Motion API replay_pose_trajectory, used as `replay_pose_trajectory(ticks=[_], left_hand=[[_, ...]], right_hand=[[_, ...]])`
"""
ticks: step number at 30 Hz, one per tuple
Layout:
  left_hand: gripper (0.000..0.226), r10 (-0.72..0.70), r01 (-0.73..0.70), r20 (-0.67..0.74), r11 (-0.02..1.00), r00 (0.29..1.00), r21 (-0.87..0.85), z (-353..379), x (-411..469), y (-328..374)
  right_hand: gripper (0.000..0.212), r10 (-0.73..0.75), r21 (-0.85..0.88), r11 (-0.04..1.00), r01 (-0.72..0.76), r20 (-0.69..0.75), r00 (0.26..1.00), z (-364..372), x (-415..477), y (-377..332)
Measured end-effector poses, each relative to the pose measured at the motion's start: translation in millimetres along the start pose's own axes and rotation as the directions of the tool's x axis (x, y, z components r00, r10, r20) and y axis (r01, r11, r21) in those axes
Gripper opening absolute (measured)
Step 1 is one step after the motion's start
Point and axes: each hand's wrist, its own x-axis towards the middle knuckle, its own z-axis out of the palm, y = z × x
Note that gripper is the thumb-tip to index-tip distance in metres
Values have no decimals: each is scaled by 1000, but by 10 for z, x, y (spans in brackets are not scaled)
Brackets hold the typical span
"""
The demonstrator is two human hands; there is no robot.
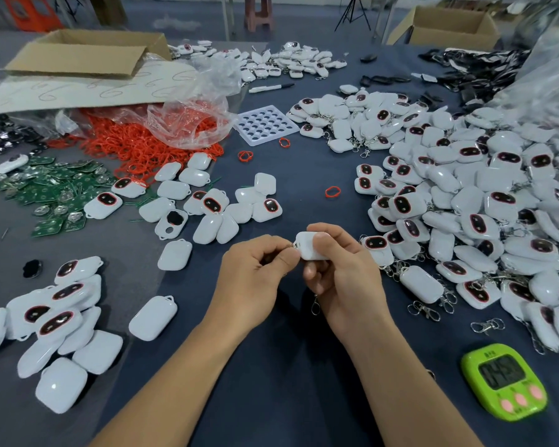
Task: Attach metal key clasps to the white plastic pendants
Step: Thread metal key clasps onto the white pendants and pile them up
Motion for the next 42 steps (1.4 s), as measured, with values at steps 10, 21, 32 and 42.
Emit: replay_pose_trajectory(ticks=[10,21,32,42], left_hand=[[14,310,-304,74,808,948,505,-50,-20,-53],[11,-17,-3,174,993,985,116,-140,41,-14],[13,35,-50,112,990,993,134,-115,17,-48],[21,132,-140,58,782,990,607,-114,-16,-132]], right_hand=[[15,-344,-427,835,347,88,935,-57,-37,60],[21,-6,-62,998,9,48,999,-74,3,-44],[15,-70,-116,990,77,56,996,-74,-5,-7],[18,-221,-512,823,248,113,969,-31,-29,113]])
